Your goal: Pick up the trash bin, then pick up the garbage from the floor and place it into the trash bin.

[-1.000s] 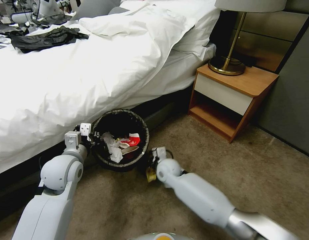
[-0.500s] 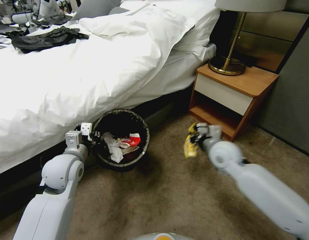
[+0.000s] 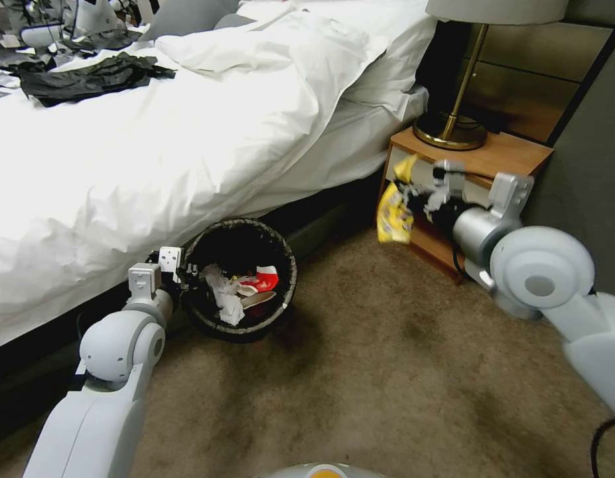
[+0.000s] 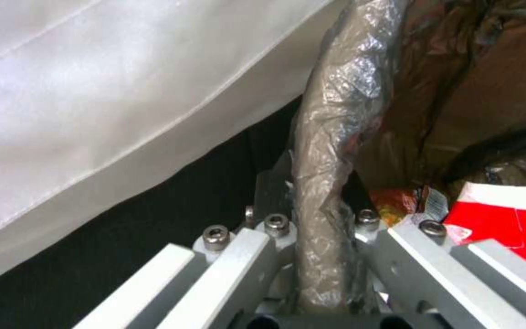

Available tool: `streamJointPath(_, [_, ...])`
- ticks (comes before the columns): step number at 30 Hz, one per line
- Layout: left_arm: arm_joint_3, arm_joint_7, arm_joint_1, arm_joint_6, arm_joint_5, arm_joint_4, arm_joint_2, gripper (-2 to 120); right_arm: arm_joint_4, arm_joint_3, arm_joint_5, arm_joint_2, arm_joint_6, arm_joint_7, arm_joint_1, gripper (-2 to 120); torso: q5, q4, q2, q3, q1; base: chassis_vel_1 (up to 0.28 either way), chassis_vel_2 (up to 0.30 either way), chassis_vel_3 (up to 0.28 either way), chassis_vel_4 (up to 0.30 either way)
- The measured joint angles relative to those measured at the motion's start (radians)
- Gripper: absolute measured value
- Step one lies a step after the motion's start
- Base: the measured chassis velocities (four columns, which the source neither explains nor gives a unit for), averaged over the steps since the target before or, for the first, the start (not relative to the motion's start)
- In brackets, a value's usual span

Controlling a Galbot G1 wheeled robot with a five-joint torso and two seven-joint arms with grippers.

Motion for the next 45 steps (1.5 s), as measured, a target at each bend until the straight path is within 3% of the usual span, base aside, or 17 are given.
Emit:
streamJointPath(5, [0.002,0.000,0.001,0.000,0.002,-0.001,-0.002,0,-0.051,-0.084,0.006,0.046,-0.007,-0.014,0.095,0,0.0002,-0.0002,0.000,0.000,0.000,0.000,0.000,0.000,0.000])
streamJointPath(11, [0.002,0.000,-0.002,-0.001,0.004,0.004,-0.007,0,-0.106,-0.240,0.065,0.141,-0.008,0.047,0.244,0,0.0000,0.0002,0.000,0.000,0.000,0.000,0.000,0.000,0.000])
streamJointPath(14, [0.003,0.000,-0.008,-0.001,0.005,0.005,-0.012,0,-0.162,-0.369,0.089,0.241,-0.005,0.102,0.343,0,-0.0004,0.0002,0.000,0.000,0.000,0.000,0.000,0.000,0.000])
streamJointPath(18, [0.003,0.000,-0.009,-0.001,0.005,0.006,-0.011,0,-0.212,-0.441,0.080,0.326,0.003,0.134,0.358,0,-0.0001,-0.0001,0.000,0.000,0.000,0.000,0.000,0.000,0.000])
streamJointPath(26, [0.002,0.000,-0.009,-0.001,0.005,0.010,-0.012,0,-0.274,-0.523,0.044,0.432,0.009,0.164,0.316,0,0.0003,-0.0002,0.000,0.000,0.000,0.000,0.000,0.000,0.000])
streamJointPath(42, [0.000,0.000,-0.017,0.000,0.005,0.020,-0.012,0,-0.368,-0.597,-0.052,0.497,0.015,0.161,0.212,0,-0.0001,-0.0001,0.000,0.000,0.000,0.000,0.000,0.000,0.000])
streamJointPath(45, [-0.001,0.000,-0.017,0.000,0.005,0.021,-0.012,0,-0.379,-0.601,-0.062,0.505,0.027,0.163,0.208,8,0.0000,-0.0001,0.000,0.000,0.000,0.000,0.000,0.000,0.000])
